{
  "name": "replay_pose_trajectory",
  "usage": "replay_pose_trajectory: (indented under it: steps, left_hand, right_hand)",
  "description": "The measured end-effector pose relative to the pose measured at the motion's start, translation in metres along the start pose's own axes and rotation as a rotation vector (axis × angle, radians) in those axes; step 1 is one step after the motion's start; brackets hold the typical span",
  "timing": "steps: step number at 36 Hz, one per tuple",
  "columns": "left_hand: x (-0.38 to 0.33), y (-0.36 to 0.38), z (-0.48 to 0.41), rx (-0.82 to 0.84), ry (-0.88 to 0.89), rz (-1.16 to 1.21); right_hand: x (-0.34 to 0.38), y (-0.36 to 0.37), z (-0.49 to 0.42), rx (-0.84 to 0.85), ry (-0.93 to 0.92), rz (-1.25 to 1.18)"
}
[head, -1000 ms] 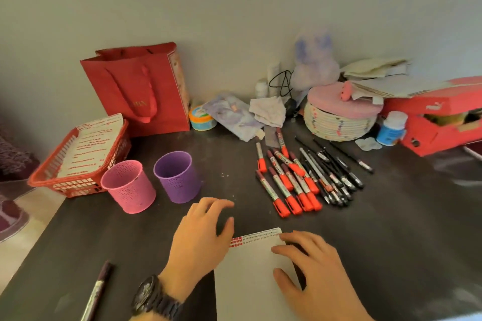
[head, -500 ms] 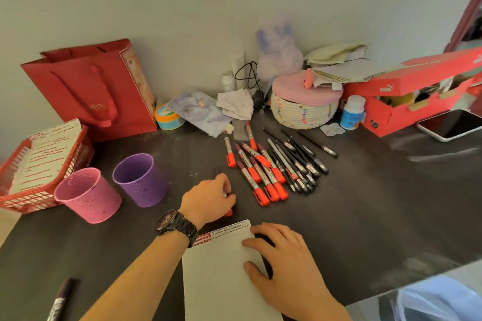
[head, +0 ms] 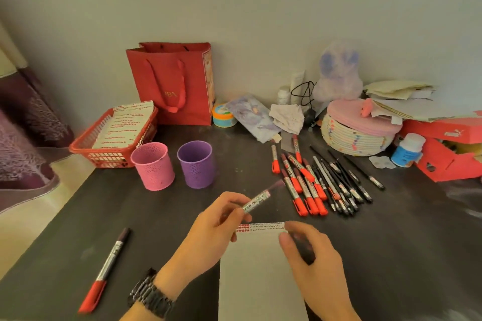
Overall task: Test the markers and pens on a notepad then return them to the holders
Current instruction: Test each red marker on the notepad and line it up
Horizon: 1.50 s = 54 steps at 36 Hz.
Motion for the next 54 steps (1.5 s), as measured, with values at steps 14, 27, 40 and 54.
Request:
replay_pose_trajectory:
  steps: [14,27,40,54]
  left_hand:
    - [0.012,0.014,0.054,-0.194,-0.028,-0.154]
    - [-0.016,0.022,0.076,-0.441,0.19,-0.644]
    - [0.045,-0.005,0.083,-0.276,-0.157,-0.521]
    - [0.075,-0.034,0.026,-0.19,-0.055,-0.329]
  right_hand:
    - [0.019,0.018,0.033,-0.112,0.396,-0.732]
    - [0.014,0.046,0.057,-0.165,0.907,-1.478]
    - [0.021,-0.005,0.009,0.064,0.58,-1.494]
    - [-0.014,0.033,-0.006,0.166,0.639,-0.875]
Point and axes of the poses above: each hand's wrist, its own z-axis away from the middle knuckle, its own y-axis out of the palm, x = y × z, the point moved 10 cm from there along -z, towards the middle knuckle, and after that the axes turned 9 degrees about -x, right-handed, at the moved point
